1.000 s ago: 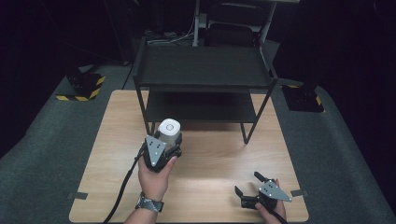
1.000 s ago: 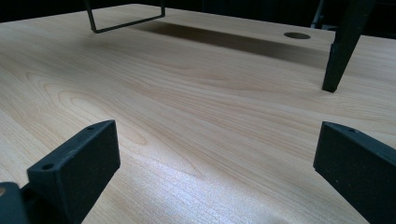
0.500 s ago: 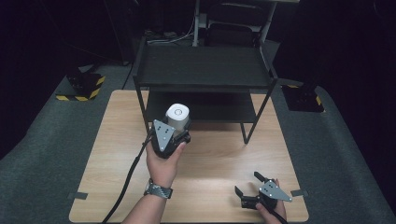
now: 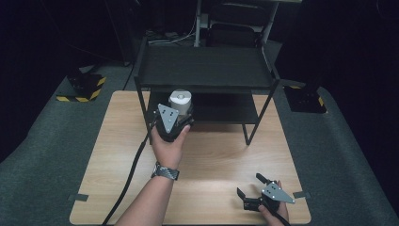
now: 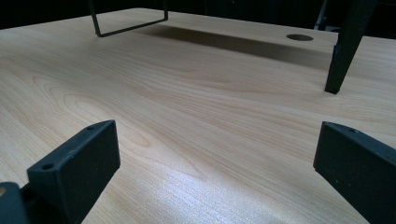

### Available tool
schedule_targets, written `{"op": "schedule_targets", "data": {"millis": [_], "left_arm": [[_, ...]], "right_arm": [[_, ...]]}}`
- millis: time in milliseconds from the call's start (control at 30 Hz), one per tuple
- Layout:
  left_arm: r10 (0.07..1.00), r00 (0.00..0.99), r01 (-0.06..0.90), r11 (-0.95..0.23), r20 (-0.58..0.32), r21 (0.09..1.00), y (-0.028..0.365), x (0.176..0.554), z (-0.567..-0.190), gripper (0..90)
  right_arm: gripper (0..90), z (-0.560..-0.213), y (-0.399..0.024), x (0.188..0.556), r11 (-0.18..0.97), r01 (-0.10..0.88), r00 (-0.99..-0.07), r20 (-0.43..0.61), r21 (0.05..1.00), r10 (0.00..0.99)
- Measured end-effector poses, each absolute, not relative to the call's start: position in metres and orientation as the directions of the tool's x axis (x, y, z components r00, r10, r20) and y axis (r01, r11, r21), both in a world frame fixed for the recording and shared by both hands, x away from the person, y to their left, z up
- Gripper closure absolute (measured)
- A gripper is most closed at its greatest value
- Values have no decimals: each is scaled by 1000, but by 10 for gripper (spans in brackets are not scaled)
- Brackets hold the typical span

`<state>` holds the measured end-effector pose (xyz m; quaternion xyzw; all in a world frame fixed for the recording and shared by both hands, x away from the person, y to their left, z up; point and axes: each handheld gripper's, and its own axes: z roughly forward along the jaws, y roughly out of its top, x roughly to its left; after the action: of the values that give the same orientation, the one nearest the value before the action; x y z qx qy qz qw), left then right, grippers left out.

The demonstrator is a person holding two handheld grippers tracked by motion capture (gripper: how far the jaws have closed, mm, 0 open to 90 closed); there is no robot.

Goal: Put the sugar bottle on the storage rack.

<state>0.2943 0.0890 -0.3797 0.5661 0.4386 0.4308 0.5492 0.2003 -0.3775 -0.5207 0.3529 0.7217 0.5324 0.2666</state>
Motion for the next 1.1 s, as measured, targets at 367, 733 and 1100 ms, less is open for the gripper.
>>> {"op": "schedule_targets", "data": {"millis": [367,733,1100], "left_arm": [[980,200,28,-8,3,1000,77,326,-385,310],[984,180,28,-9,4,1000,70,347,-391,310],[982,189,39,-7,0,999,72,348,-390,306]], "right_arm": [[0,-522,-379,200,175,222,-611,-3,959,791],[0,-523,-380,200,173,217,-615,-3,961,789],[0,-522,-379,200,175,218,-615,-4,960,789]]}}
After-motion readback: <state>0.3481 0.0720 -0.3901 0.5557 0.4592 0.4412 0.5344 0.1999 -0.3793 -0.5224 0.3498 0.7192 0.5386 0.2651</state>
